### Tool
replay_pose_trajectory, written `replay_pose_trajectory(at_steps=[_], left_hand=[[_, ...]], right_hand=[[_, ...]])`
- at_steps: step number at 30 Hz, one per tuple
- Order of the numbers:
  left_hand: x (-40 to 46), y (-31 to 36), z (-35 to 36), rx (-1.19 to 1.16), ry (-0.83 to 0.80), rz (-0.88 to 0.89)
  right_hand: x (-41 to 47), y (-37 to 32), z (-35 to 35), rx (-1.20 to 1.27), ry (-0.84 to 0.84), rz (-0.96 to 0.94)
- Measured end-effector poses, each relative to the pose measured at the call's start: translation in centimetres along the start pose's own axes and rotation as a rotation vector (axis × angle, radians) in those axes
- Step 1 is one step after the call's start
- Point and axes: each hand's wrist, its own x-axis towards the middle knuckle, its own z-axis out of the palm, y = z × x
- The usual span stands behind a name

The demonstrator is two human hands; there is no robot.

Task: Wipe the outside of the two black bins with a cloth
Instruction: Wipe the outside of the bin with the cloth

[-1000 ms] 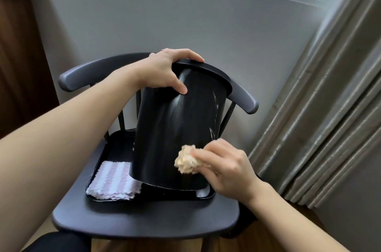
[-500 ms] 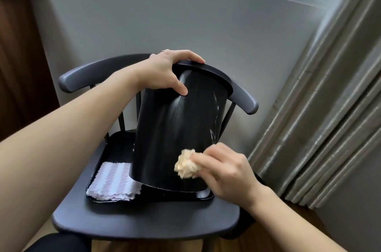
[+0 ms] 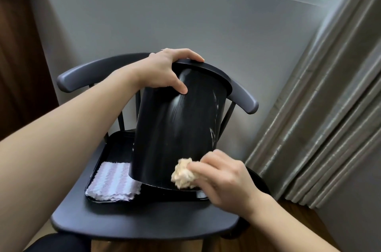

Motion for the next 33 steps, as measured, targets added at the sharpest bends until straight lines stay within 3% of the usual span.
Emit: replay_pose_trajectory(at_steps=[5, 11, 15, 19, 24, 33], left_hand=[[0.2, 0.0, 0.1, 0.017, 0.004, 0.002], [0.3, 0.0, 0.2, 0.010, 0.003, 0.022], [0.4, 0.3, 0.0, 0.001, 0.008, -0.003], [1.0, 2.1, 1.2, 0.315, 0.139, 0.018], [1.2, 1.8, 2.7, 0.485, 0.160, 0.050], [0.7, 2.1, 1.7, 0.312, 0.175, 0.020]], right_hand=[[1.6, 1.0, 0.3, 0.026, 0.220, 0.226], [-1.7, 0.2, 1.3, 0.113, 0.073, 0.049], [-1.4, 0.7, 1.3, 0.132, 0.125, 0.116], [-1.4, 0.6, 1.6, 0.131, 0.153, 0.148], [-1.6, 0.4, 1.7, 0.144, 0.154, 0.141], [-2.3, 0.0, 1.1, 0.140, 0.081, 0.061]])
